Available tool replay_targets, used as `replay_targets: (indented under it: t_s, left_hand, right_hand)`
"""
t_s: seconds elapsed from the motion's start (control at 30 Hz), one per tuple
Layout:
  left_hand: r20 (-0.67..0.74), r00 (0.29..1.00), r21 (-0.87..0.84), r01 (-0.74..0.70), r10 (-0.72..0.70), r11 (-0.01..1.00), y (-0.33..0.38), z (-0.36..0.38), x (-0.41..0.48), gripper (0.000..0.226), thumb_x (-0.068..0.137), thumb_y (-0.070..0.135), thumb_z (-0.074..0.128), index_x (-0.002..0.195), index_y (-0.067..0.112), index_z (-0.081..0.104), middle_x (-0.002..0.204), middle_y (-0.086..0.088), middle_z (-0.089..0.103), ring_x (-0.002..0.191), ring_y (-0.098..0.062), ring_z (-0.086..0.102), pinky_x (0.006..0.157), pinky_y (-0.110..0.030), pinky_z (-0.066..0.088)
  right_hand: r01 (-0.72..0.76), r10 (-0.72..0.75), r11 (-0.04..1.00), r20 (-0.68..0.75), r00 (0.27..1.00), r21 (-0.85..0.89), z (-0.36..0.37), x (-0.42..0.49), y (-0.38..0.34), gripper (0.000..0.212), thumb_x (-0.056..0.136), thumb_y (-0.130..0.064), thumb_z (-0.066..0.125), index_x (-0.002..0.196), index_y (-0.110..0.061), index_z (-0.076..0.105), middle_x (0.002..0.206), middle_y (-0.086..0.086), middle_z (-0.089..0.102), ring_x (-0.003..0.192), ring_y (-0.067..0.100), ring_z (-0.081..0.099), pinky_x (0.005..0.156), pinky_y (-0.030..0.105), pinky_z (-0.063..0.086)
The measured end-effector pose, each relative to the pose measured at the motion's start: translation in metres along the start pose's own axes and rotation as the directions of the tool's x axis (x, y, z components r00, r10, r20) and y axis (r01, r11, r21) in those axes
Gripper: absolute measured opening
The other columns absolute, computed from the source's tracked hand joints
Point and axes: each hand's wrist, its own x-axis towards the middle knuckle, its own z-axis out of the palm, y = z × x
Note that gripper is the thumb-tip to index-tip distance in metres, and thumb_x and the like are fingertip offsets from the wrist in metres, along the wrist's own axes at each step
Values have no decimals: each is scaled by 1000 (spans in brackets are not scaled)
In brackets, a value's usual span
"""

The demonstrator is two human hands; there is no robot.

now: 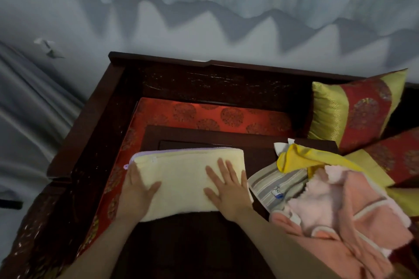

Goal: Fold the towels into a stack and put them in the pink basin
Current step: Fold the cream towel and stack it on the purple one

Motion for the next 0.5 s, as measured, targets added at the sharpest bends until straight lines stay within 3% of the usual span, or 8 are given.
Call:
replay_targets:
  t_s: [0.17,0.2,0.27,0.33,0.4,0.5]
  left_hand:
    - [42,999,48,-1,-1,999,-5,-1,11,100,81,43,67,150,6,5,158,-18,12,145,-31,15,117,-39,14]
    - [12,1000,74,-13,12,997,-5,-2,8,101,79,54,60,149,2,9,156,-21,16,145,-34,17,118,-40,14]
    - [-72,997,89,-21,27,996,-8,-6,4,113,66,74,38,146,-3,20,153,-26,24,141,-39,23,117,-44,18]
    - [-133,987,93,-79,91,993,-9,-7,2,116,66,82,26,144,-4,26,149,-29,29,138,-43,28,114,-49,23]
    - [-116,972,127,-188,203,974,-2,-1,0,100,76,69,28,143,-5,29,148,-29,31,135,-45,32,114,-47,22]
    - [54,927,164,-376,372,912,15,16,-9,81,81,48,31,142,-5,31,144,-28,39,131,-35,36,114,-26,13]
  right_hand:
    - [22,-23,1000,59,998,23,-13,1,-2,61,94,-61,23,148,-44,1,160,-5,-15,146,18,-18,115,60,-6]
    - [31,-32,999,19,999,25,-20,0,4,62,94,-59,28,149,-41,8,162,-3,-5,148,19,-9,115,62,-1]
    - [6,-12,1000,-212,977,-27,-42,-1,26,65,87,-53,41,146,-30,28,158,2,23,147,22,18,112,64,14]
    - [-156,124,986,-375,919,-56,-77,-5,67,70,80,-43,54,143,-22,36,155,4,31,144,23,25,112,61,15]
    - [-390,334,916,-361,871,-92,-114,-11,118,74,80,-30,61,146,-19,29,158,4,22,147,23,14,113,60,7]
    - [-612,564,754,-244,789,-238,-143,-23,184,61,85,-22,54,143,-25,35,157,5,20,146,26,9,111,65,6]
